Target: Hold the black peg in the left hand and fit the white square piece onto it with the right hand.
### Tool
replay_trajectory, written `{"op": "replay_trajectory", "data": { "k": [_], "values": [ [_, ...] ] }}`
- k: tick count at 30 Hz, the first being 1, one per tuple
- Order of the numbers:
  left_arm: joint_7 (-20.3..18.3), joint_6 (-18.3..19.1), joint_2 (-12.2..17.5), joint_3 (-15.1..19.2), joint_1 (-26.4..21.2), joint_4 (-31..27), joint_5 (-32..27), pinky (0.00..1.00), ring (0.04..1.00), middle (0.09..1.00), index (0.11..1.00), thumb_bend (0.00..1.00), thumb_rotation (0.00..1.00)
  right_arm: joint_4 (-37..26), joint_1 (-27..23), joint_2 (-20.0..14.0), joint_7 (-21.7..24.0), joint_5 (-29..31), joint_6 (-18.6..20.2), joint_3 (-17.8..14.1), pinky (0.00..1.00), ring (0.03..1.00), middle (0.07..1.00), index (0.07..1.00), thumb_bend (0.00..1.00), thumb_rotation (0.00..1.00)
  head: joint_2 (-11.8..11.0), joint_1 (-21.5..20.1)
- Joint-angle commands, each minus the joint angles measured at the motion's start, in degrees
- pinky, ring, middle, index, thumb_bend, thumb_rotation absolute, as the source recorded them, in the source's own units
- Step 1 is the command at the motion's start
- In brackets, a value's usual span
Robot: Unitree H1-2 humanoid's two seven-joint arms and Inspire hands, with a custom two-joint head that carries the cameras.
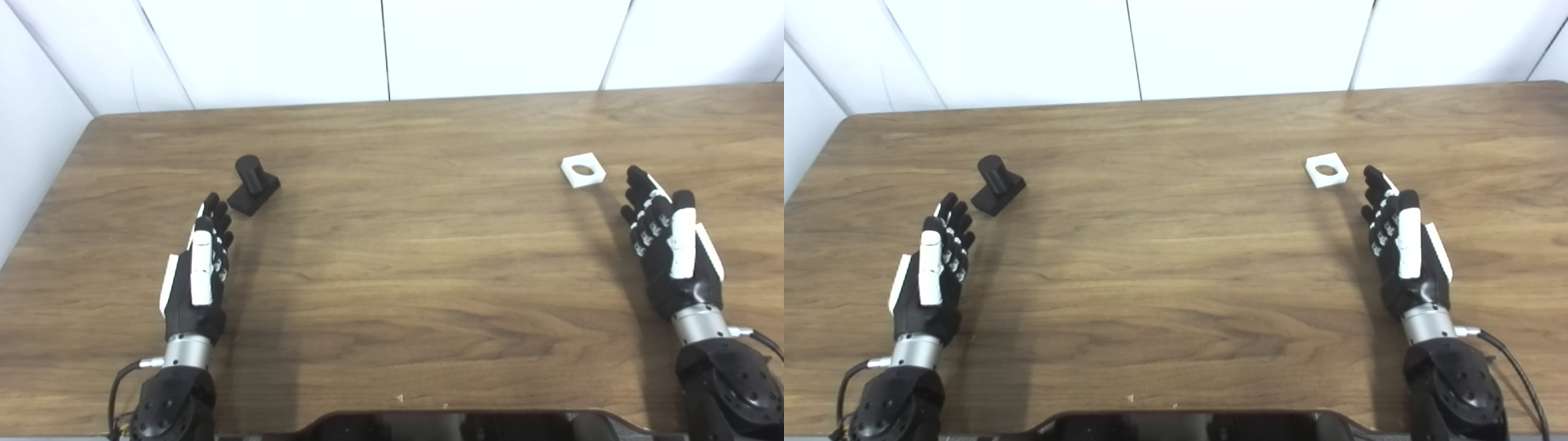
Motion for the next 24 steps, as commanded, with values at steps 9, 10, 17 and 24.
{"op": "replay_trajectory", "data": {
  "k": [9,10,17,24],
  "values": [
    [-0.48,-1.79,1.39,-0.29,-0.39,-1.37,0.13,1.0,1.0,1.0,1.0,0.5,1.0,-1.61,-1.94,-0.46,0.08,0.36,-1.81,-0.3,1.0,1.0,0.986,0.922,0.68,1.0,0.11,-0.06],
    [-0.54,-1.85,1.41,-0.32,-0.42,-1.28,0.06,1.0,1.0,1.0,1.0,0.5,1.0,-1.61,-1.93,-0.48,0.11,0.39,-1.79,-0.3,1.0,1.0,0.986,0.923,0.68,1.0,0.11,-0.06],
    [-0.54,-1.84,1.64,-0.52,-0.58,-1.21,0.41,1.0,1.0,1.0,1.0,0.48,1.0,-1.21,-2.08,-0.4,0.18,0.41,-2.15,-0.25,1.0,1.0,0.983,0.919,0.67,1.0,-0.08,0.22],
    [2.72,1.67,2.46,-1.83,-1.73,-2.8,9.08,1.0,1.0,1.0,1.0,0.54,0.74,-0.42,-2.22,-0.63,0.53,0.26,-2.89,-0.13,1.0,1.0,0.983,0.917,0.66,1.0,-0.52,0.9]
  ]
}}
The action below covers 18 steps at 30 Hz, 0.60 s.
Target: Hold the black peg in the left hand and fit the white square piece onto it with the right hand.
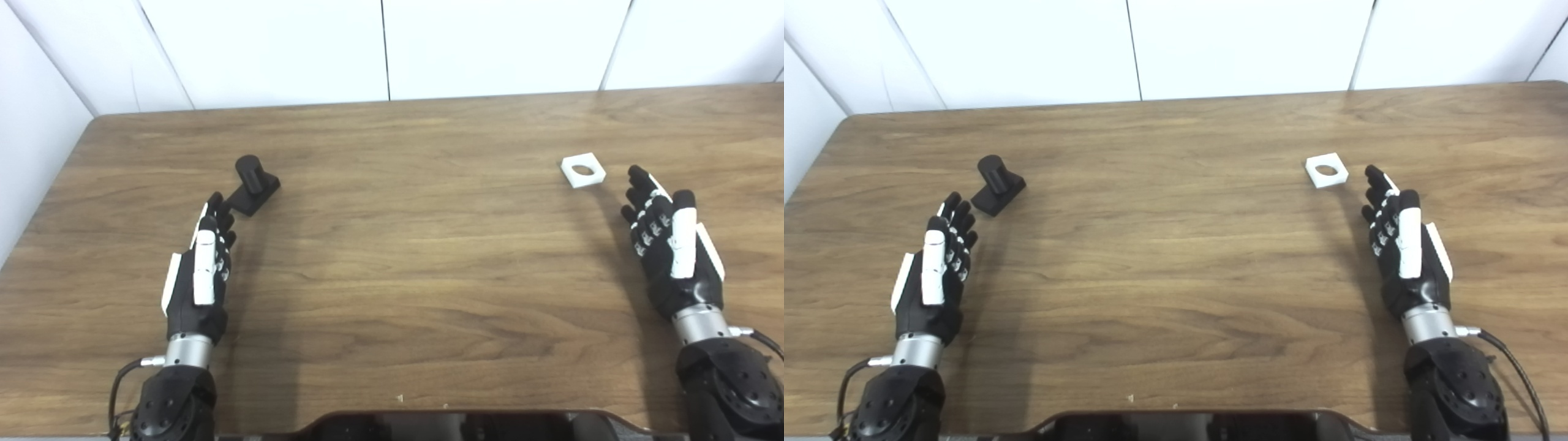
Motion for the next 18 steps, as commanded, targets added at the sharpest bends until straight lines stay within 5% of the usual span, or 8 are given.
{"op": "replay_trajectory", "data": {
  "k": [1,6,10,18],
  "values": [
    [2.24,0.38,1.58,-0.62,-1.66,-2.93,5.57,1.0,1.0,1.0,1.0,0.55,0.73,-0.58,-2.18,-0.39,0.47,0.35,-2.93,-0.14,1.0,1.0,0.982,0.914,0.66,1.0,-0.07,0.05],
    [5.46,5.09,2.36,-2.84,-4.27,-5.4,18.69,0.98,1.0,1.0,0.999,0.54,0.58,0.05,-2.25,-0.3,0.54,0.38,-3.36,-0.08,1.0,1.0,0.978,0.909,0.67,1.0,-0.39,0.27],
    [7.85,8.15,2.61,-4.14,-7.0,-6.05,27.61,0.96,0.987,0.999,0.974,0.63,0.46,0.51,-2.19,-0.33,0.53,0.29,-3.81,0.0,1.0,1.0,0.975,0.902,0.67,1.0,-0.52,0.61],
    [11.01,9.56,3.16,-5.01,-11.57,-3.81,36.7,0.96,1.0,0.993,0.954,0.74,0.36,1.77,-2.2,-0.51,0.89,0.27,-5.18,0.11,1.0,1.0,0.973,0.906,0.67,1.0,-0.96,0.65]
  ]
}}
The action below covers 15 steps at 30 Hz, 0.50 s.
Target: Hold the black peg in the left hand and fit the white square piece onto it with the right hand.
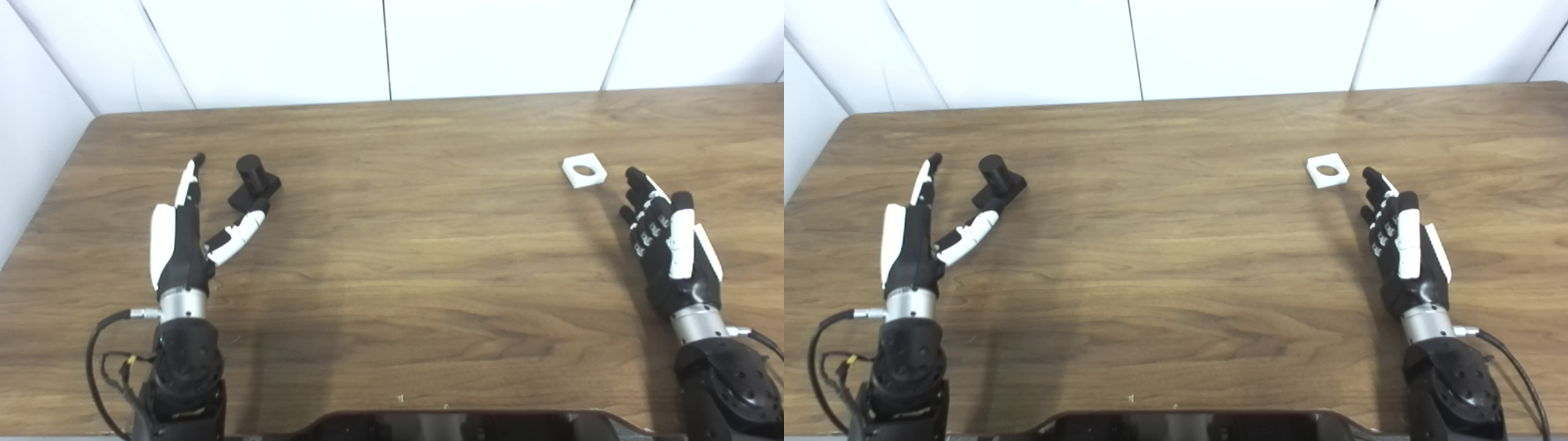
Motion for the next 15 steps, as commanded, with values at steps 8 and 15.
{"op": "replay_trajectory", "data": {
  "k": [8,15],
  "values": [
    [3.18,-0.92,4.6,-2.52,-5.54,4.99,9.83,0.91,1.0,0.965,0.924,0.78,0.34,-0.13,-2.02,-0.32,0.79,0.69,-3.16,-0.03,1.0,1.0,0.97,0.9,0.67,1.0,-0.48,-0.36],
    [3.34,-0.08,6.34,-3.64,-7.77,10.23,12.78,0.98,1.0,0.953,0.886,0.81,0.36,-0.6,-1.8,-0.65,0.57,0.35,-2.98,-0.11,1.0,1.0,0.974,0.906,0.67,1.0,-0.51,-0.32]
  ]
}}
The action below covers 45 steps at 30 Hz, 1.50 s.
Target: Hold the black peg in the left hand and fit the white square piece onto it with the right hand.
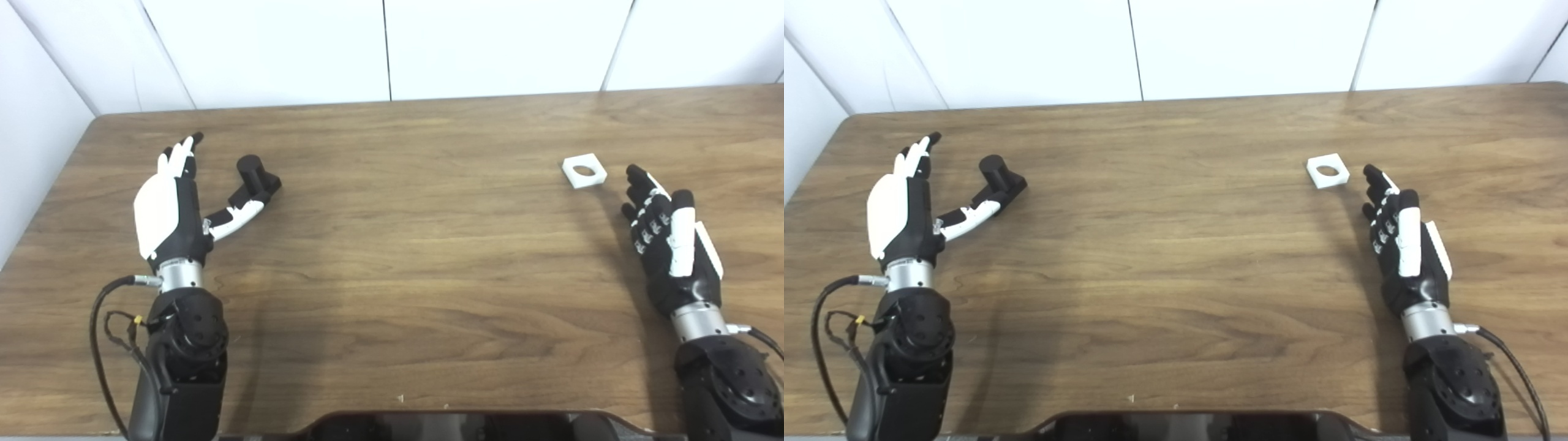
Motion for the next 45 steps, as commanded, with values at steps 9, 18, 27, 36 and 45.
{"op": "replay_trajectory", "data": {
  "k": [9,18,27,36,45],
  "values": [
    [1.18,0.52,3.51,-1.46,-4.45,4.59,3.74,1.0,0.999,0.954,0.851,0.82,0.38,-1.06,-1.13,-0.72,0.71,0.48,-2.4,-0.06,1.0,1.0,0.972,0.908,0.66,1.0,-0.04,-0.13],
    [-1.17,4.17,5.41,-3.8,-5.64,6.11,6.25,1.0,1.0,0.968,0.767,0.82,0.47,-1.25,-1.14,-0.76,0.64,0.46,-1.86,0.01,1.0,1.0,0.975,0.908,0.67,1.0,-0.06,-0.04],
    [-1.31,4.63,6.39,-4.79,-7.3,8.88,6.33,1.0,1.0,0.967,0.739,0.82,0.48,-1.51,-0.87,-0.63,0.58,0.37,-1.79,0.13,1.0,1.0,0.974,0.906,0.66,1.0,-0.1,-0.05],
    [-1.62,5.18,6.54,-5.7,-9.17,11.25,6.29,1.0,1.0,0.958,0.753,0.83,0.49,-1.6,-0.6,-0.38,0.42,0.48,-1.85,0.07,1.0,1.0,0.968,0.9,0.66,1.0,-0.47,-0.09],
    [-1.97,6.36,7.33,-7.99,-11.09,14.52,7.75,1.0,1.0,0.953,0.769,0.82,0.52,-1.39,-0.23,-0.19,0.27,-0.14,-2.43,0.2,1.0,0.999,0.969,0.905,0.69,1.0,-0.64,-0.34]
  ]
}}
